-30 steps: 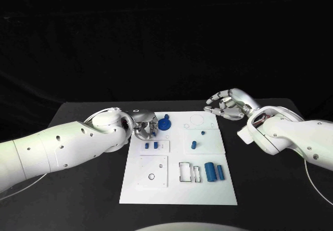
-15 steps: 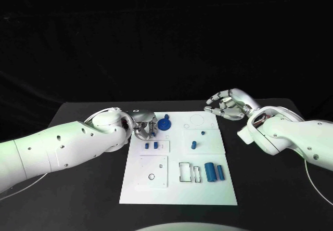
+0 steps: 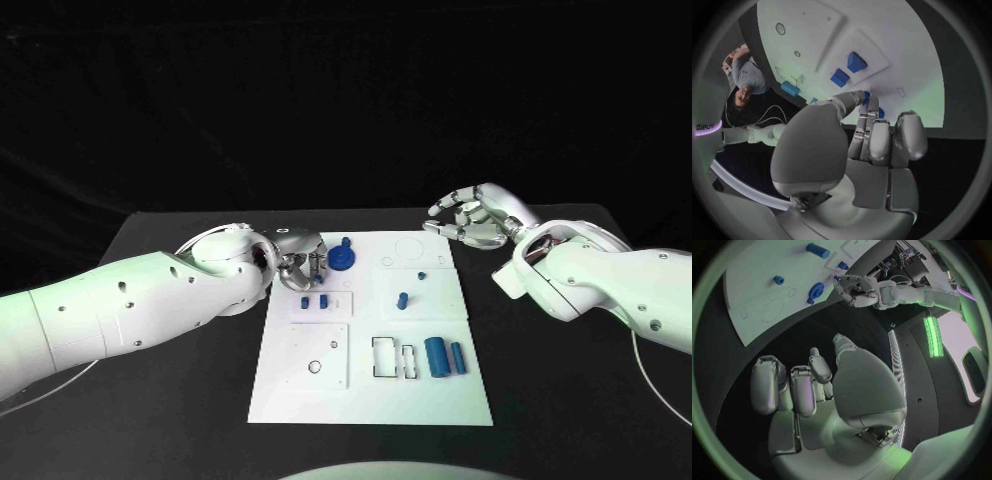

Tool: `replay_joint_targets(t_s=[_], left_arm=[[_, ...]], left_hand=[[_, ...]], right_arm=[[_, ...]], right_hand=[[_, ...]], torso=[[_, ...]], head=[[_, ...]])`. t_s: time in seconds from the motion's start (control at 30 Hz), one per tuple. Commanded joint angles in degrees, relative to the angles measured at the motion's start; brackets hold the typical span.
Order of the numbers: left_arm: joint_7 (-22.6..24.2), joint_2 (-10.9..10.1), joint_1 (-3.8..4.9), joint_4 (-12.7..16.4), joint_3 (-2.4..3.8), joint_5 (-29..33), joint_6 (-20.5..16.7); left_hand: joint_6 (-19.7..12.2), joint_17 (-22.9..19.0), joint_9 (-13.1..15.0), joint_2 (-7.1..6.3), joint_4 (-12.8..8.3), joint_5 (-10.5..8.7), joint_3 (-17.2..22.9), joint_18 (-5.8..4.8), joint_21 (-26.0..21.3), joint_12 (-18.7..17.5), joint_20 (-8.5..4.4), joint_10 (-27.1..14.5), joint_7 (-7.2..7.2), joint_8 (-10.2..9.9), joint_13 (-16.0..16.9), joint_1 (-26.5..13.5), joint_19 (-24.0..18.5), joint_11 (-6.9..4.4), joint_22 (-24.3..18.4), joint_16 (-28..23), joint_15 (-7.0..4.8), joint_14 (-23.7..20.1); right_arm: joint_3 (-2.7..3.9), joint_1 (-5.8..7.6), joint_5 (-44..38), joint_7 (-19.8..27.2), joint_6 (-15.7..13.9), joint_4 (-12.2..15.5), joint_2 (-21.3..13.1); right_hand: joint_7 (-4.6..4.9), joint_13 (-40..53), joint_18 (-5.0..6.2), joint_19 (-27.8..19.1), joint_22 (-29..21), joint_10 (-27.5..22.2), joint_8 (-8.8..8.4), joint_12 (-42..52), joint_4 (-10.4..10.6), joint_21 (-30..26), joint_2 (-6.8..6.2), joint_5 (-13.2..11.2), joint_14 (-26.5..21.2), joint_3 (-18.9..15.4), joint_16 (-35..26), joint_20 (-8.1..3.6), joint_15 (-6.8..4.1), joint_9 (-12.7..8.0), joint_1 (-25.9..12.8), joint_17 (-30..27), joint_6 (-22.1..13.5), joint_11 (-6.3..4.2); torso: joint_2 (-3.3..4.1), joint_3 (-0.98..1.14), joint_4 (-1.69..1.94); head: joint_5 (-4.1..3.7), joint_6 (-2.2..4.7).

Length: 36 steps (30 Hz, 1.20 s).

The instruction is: Assemble the parts on the task board

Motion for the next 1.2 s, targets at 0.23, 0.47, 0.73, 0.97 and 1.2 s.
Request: replay_joint_targets(t_s=[0.23,0.47,0.73,0.97,1.2], left_arm=[[0.3,0.2,0.0,-0.2,-0.13,0.7,1.2],[0.2,0.3,0.0,-0.4,-0.19,0.9,1.5],[0.1,0.3,0.0,-0.6,-0.22,0.9,1.4],[-0.1,0.3,0.0,-0.6,-0.23,0.9,1.4],[-0.3,0.3,0.0,-0.6,-0.23,0.9,1.1]], left_hand=[[0.6,0.1,0.1,0.09,-0.2,-0.32,-0.4,-1.08,0.2,-0.4,-0.1,0.6,-0.03,-0.1,0.1,-0.6,0.3,-0.03,0.0,-0.3,-0.48,-0.1],[0.3,0.2,0.1,-0.5,0.1,-0.29,-0.9,-1.04,0.0,-1.1,-0.16,0.6,-0.04,-0.7,0.2,-1.5,0.2,0.01,-0.2,-0.2,-0.48,-0.1],[-1.4,0.1,-0.3,-1.24,0.3,-0.19,-1.2,-0.98,-0.3,-2.2,-0.04,0.3,0.23,-2.3,0.1,-2.2,-0.1,0.27,-0.6,-0.2,-0.27,-0.3],[-1.9,-0.4,-0.3,-1.77,0.4,-0.17,-1.3,-0.91,-0.6,-3.3,0.19,-0.4,0.58,-2.9,-0.1,-2.6,-0.3,0.69,-0.9,-0.3,0.04,-0.5],[-2.3,-0.7,-0.4,-2.14,0.5,-0.1,-1.3,-0.87,-0.7,-4.4,0.49,-1.2,0.93,-3.5,-0.4,-2.9,-0.4,1.12,-1.2,-0.4,0.39,-0.6]], right_arm=[[0.0,-0.03,-0.6,0.3,0.1,0.1,0.1],[0.0,-0.03,-0.6,0.3,0.0,0.0,0.1],[0.0,-0.03,-0.6,0.3,0.0,0.0,0.1],[0.0,-0.04,-0.6,0.3,0.0,0.0,0.0],[0.0,-0.04,-0.6,0.4,-0.1,0.0,0.0]], right_hand=[[-0.03,0.0,0.56,-0.2,5.3,-0.1,0.29,-0.2,0.1,-0.4,-0.07,0.3,3.1,0.2,-0.2,-0.02,-0.3,-0.1,0.5,3.3,-0.3,-0.17],[-0.03,0.0,0.56,-0.2,5.3,-0.1,0.29,-0.2,0.1,-0.4,-0.07,0.3,3.1,0.2,-0.2,-0.02,-0.3,-0.1,0.5,3.3,-0.3,-0.17],[-0.03,-0.2,0.58,-0.3,5.3,-0.2,0.39,-0.3,0.2,-0.5,-0.15,0.3,3.1,0.3,-0.3,-0.04,-0.31,-0.1,0.6,3.2,-0.4,-0.18],[-0.03,-0.2,0.58,-0.3,5.3,-0.2,0.39,-0.3,0.2,-0.5,-0.15,0.3,3.1,0.3,-0.3,-0.04,-0.31,-0.1,0.6,3.2,-0.4,-0.18],[-0.03,-0.2,0.58,-0.3,5.3,-0.2,0.39,-0.3,0.2,-0.5,-0.15,0.3,3.1,0.3,-0.3,-0.04,-0.31,-0.1,0.6,3.2,-0.4,-0.18]], torso=[[0.02,0.01,-0.01],[0.01,0.01,-0.02],[0.02,0.0,0.01],[0.0,-0.02,-0.01],[0.01,-0.04,0.02]], head=[[-0.02,-0.08],[0.02,-0.16],[-0.01,-0.17],[0.01,-0.16],[0.01,-0.18]])
